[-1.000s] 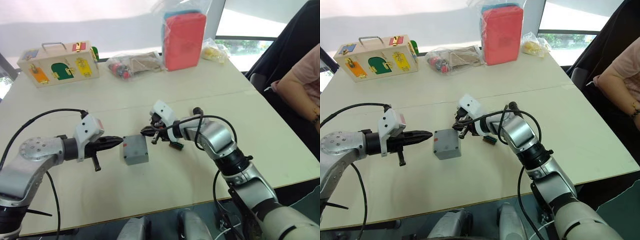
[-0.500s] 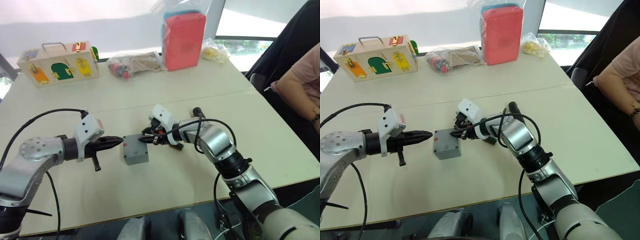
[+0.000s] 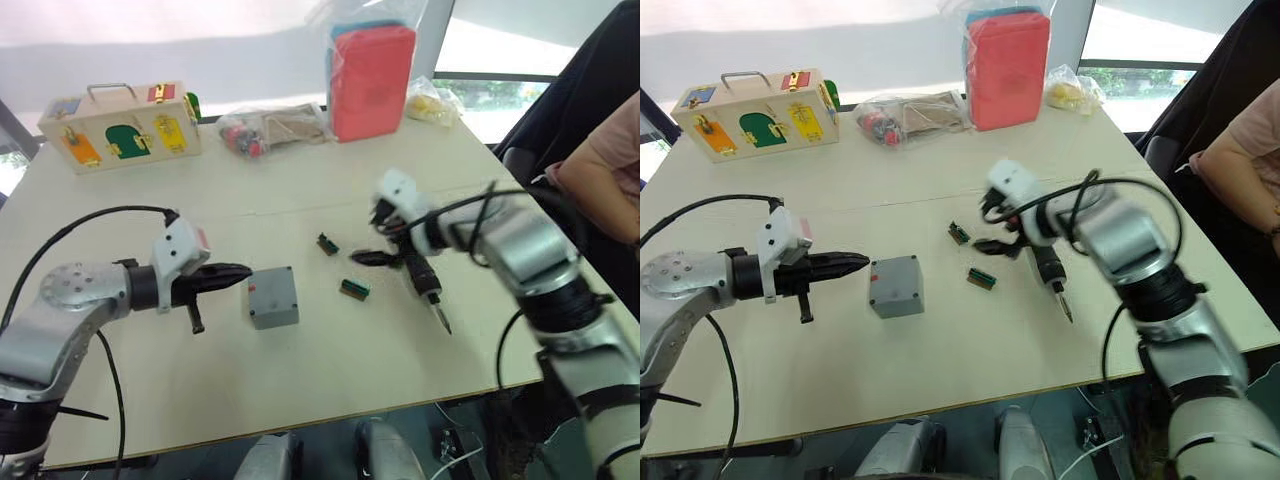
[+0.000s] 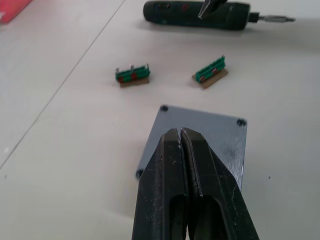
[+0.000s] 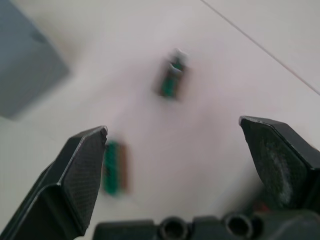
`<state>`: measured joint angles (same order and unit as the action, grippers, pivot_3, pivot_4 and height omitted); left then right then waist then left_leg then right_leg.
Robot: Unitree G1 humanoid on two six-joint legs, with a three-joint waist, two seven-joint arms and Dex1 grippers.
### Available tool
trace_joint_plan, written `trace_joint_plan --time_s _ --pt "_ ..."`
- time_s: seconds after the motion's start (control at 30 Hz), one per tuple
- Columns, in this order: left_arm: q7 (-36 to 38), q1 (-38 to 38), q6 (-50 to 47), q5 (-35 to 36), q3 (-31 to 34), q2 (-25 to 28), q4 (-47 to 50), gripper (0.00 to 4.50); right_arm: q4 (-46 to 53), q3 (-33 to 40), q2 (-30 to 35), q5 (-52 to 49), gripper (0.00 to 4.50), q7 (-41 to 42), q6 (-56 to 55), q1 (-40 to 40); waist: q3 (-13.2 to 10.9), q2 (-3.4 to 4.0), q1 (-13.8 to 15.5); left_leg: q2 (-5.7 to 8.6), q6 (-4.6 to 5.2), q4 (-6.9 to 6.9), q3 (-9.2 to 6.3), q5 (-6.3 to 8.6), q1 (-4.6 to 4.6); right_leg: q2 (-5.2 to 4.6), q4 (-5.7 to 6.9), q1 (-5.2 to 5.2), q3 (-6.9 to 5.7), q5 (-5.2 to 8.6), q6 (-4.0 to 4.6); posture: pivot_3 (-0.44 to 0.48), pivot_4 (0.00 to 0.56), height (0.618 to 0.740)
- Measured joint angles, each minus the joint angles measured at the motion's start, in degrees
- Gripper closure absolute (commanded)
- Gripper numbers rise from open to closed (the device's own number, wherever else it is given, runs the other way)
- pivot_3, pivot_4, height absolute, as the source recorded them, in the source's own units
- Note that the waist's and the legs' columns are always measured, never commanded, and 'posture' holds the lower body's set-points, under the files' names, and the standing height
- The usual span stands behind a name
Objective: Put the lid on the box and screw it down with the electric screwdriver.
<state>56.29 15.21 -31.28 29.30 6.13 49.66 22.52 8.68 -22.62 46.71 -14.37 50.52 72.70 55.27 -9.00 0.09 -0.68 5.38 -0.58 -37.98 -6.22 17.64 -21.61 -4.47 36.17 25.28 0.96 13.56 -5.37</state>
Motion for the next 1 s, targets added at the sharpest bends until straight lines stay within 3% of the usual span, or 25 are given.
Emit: trace_joint_plan --time_s 0.17,0.33,0.63,0.73,0.9,1.0 --pt "-0.11 2.72 1.20 -0.32 -2.85 -2.80 -0.71 4.50 -11.02 -4.43 0.74 0.45 0.04 0.16 8.17 5.05 -0.02 -0.02 -0.36 -0.02 0.00 0.01 0.10 0.00 -0.01 0.02 0.03 0.06 0.11 0.00 0.00 0.000 0.150 0.740" --pt "-0.75 2.76 2.53 -0.92 -3.25 -4.64 -1.22 4.50 -22.93 -9.32 -3.08 0.66 0.04 0.08 12.78 9.91 -0.02 -0.02 -0.29 -0.02 0.00 0.00 0.11 0.00 -0.06 0.01 0.01 0.09 0.12 0.00 0.00 0.000 0.150 0.740" --pt "-1.48 0.21 3.21 -1.50 -3.76 -5.33 0.87 4.50 -35.70 -15.85 -6.57 1.98 0.04 1.16 11.15 11.92 0.02 -0.08 0.01 0.00 0.00 -0.12 0.07 0.00 -0.07 -0.01 0.03 0.04 0.06 -0.01 0.00 0.000 0.150 0.740" --pt "-0.79 -0.96 3.02 0.43 -3.11 -5.32 2.42 4.50 -36.13 -17.71 -7.46 3.53 0.55 1.38 9.32 11.99 0.10 -0.22 -0.09 0.00 0.00 -0.12 0.06 0.01 0.13 0.00 0.02 -0.18 0.06 -0.01 0.00 0.000 0.150 0.740" --pt "-0.33 -1.30 2.75 2.47 -2.70 -5.25 3.18 4.50 -38.08 -17.99 -8.26 5.45 2.33 1.53 7.87 12.28 0.13 -0.26 -0.11 -0.01 0.00 -0.12 0.04 0.01 0.15 0.02 0.03 -0.18 0.05 -0.01 0.00 0.000 0.150 0.740" --pt "-0.30 -1.26 2.77 2.57 -2.59 -4.99 3.18 4.50 -39.46 -17.58 -9.17 6.28 2.59 1.67 7.32 12.73 0.14 -0.28 -0.48 -0.02 0.00 -0.11 0.04 0.01 0.15 0.05 0.03 -0.17 0.06 -0.01 0.00 0.000 0.150 0.740"
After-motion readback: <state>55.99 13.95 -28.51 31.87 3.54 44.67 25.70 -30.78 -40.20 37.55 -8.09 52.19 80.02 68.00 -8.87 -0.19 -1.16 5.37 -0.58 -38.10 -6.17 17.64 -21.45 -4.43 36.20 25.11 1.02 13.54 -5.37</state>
